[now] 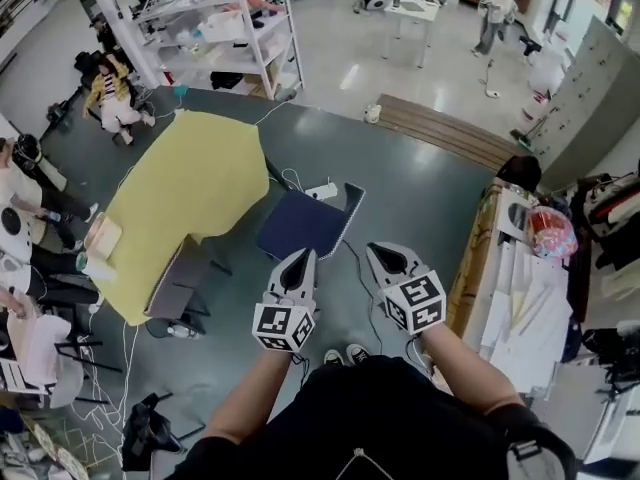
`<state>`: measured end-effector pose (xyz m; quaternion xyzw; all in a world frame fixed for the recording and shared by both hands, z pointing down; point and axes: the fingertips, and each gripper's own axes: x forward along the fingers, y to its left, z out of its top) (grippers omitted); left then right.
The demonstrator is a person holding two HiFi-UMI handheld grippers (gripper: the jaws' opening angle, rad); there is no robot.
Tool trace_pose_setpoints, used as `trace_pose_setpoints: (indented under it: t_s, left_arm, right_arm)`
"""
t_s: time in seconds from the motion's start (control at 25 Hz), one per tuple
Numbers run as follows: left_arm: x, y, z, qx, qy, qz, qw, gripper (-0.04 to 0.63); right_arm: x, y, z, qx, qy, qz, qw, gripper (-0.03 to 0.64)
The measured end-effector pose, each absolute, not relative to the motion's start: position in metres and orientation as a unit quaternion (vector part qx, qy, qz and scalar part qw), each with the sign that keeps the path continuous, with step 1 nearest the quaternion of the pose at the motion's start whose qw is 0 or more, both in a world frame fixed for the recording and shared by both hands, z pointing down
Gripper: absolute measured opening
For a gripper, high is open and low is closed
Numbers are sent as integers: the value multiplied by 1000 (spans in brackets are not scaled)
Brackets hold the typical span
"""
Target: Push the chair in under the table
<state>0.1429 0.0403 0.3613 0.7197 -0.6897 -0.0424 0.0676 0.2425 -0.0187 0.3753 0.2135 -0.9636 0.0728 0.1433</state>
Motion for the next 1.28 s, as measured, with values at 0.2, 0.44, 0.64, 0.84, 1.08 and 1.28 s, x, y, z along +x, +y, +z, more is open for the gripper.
trace_pose_setpoints:
  t_s: [0.2,0.44,0.64,0.84,1.08,1.28]
  left_arm:
    - [176,10,368,769,-633,-42,75,9]
    - [221,-20,370,818,-567,-39,84,9]
    - [267,-43,365,853,-515,-38,81,11]
    - [319,-53,373,879,-470,-30,82,9]
    - [373,-69,371,899,-431,-32,77,10]
    - [398,-86,373,900,-427,-38,81,9]
  right_arm:
    - [280,-29,383,279,-945,85,145,15]
    - [332,-36,382,356,-919,96,141,15]
    - [384,-44,381,421,-891,109,131,15]
    - [439,-45,386,472,-865,120,116,15]
    - [500,-56,395,519,-837,143,96,15]
    - [538,-79,397,537,-827,147,80,15]
